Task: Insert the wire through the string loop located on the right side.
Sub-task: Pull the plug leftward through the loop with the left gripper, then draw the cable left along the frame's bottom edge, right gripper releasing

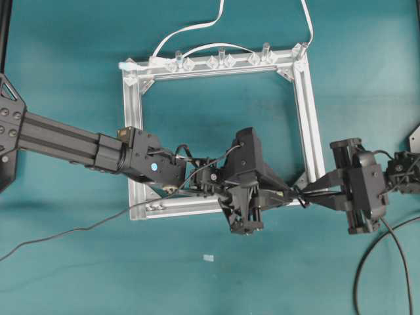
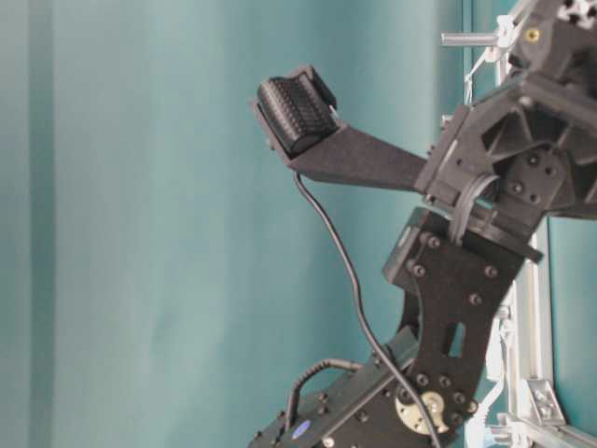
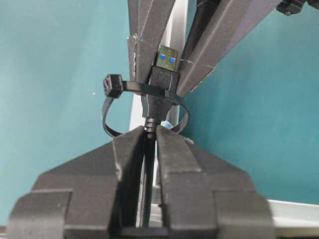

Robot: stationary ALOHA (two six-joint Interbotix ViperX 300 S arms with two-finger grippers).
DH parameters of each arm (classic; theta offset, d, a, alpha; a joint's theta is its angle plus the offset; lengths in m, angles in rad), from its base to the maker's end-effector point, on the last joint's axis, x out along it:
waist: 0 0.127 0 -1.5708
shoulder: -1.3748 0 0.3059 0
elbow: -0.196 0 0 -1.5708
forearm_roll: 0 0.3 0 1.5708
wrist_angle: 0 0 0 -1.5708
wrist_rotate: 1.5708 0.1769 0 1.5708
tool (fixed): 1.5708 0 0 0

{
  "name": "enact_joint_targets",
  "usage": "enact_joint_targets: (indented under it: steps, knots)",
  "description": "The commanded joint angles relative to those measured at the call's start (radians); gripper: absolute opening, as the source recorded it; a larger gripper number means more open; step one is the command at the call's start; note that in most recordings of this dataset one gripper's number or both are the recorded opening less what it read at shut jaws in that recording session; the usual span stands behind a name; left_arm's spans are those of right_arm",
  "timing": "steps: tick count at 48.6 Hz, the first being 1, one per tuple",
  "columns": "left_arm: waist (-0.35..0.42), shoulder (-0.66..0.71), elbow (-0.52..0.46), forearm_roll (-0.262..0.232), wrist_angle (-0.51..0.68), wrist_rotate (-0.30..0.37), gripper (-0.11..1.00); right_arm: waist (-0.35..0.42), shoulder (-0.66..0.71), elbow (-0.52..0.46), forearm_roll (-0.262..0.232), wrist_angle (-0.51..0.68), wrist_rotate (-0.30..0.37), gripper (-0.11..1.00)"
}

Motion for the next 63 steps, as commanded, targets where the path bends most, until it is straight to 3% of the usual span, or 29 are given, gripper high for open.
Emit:
enact_joint_targets:
  steps: [1, 8, 10, 27, 48, 63]
  knots:
    - [-0.011, -0.031, -0.015, 0.005, 0.002, 0.008, 0.23, 0.0, -0.012, -0.002, 0.006, -0.008, 0.003, 0.26]
    - [-0.009, -0.031, -0.015, 0.005, 0.011, 0.008, 0.23, -0.002, -0.025, 0.014, 0.009, -0.005, 0.003, 0.69]
    - [-0.009, -0.032, -0.014, 0.005, 0.012, 0.008, 0.23, -0.002, -0.032, 0.02, 0.008, -0.003, 0.003, 0.72]
    - [-0.008, -0.046, -0.006, 0.005, 0.025, 0.009, 0.23, 0.0, -0.132, 0.072, 0.009, 0.006, 0.006, 0.72]
    - [-0.005, -0.058, 0.003, 0.005, 0.031, 0.011, 0.23, 0.0, -0.127, 0.074, 0.015, 0.0, 0.006, 0.72]
    - [-0.005, -0.212, 0.138, 0.005, 0.156, 0.008, 0.23, 0.0, -0.126, 0.064, 0.015, -0.009, 0.006, 0.72]
